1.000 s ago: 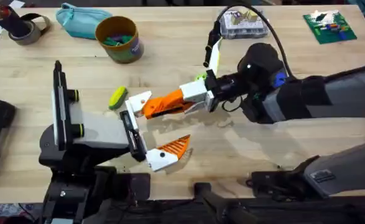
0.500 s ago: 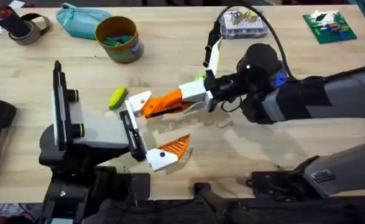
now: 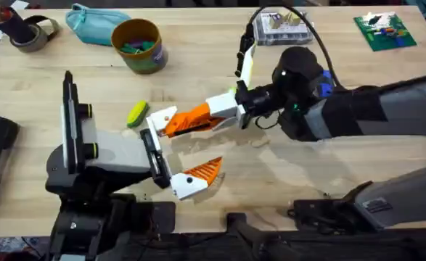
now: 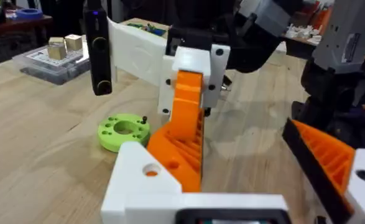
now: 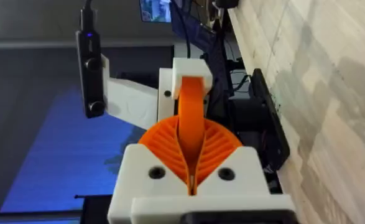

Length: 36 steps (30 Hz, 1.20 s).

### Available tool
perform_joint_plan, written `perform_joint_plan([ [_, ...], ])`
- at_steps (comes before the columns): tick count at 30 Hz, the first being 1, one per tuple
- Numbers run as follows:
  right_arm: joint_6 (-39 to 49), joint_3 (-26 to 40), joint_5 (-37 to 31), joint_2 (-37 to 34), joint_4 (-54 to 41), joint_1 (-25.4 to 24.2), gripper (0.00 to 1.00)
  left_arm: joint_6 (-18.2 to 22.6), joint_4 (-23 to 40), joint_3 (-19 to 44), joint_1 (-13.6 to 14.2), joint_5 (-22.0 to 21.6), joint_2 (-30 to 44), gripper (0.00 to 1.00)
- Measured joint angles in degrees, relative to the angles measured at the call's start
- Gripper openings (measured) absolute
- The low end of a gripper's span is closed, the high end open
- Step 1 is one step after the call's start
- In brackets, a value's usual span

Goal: Pick up the gripper from the table and insert it into the empty holder that is missing its gripper. Then pick up a screw, insert it into the mounting hole, and use the screwdriver to tighten it. Finally, clean up the table by picking up the vegetable and placing it into the bucket.

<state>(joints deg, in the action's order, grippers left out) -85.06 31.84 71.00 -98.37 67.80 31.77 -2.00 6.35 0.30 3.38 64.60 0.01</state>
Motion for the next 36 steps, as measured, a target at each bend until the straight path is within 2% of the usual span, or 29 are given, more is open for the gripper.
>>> perform_joint_plan([
  [12,3.27,1.6,0.41,-0.07,-3.5,0.11,0.024,-0.13,0.0,0.0,0.0,0.05,-0.02,0.987],
  [27,4.66,4.02,-0.54,-2.49,-3.52,1.49,0.024,-0.2,0.02,0.0,0.0,0.0,-0.02,0.986],
  [36,5.93,3.65,-1.59,-4.47,2.31,1.81,0.024,-0.52,-0.02,0.0,-0.11,-0.09,0.0,0.988],
])
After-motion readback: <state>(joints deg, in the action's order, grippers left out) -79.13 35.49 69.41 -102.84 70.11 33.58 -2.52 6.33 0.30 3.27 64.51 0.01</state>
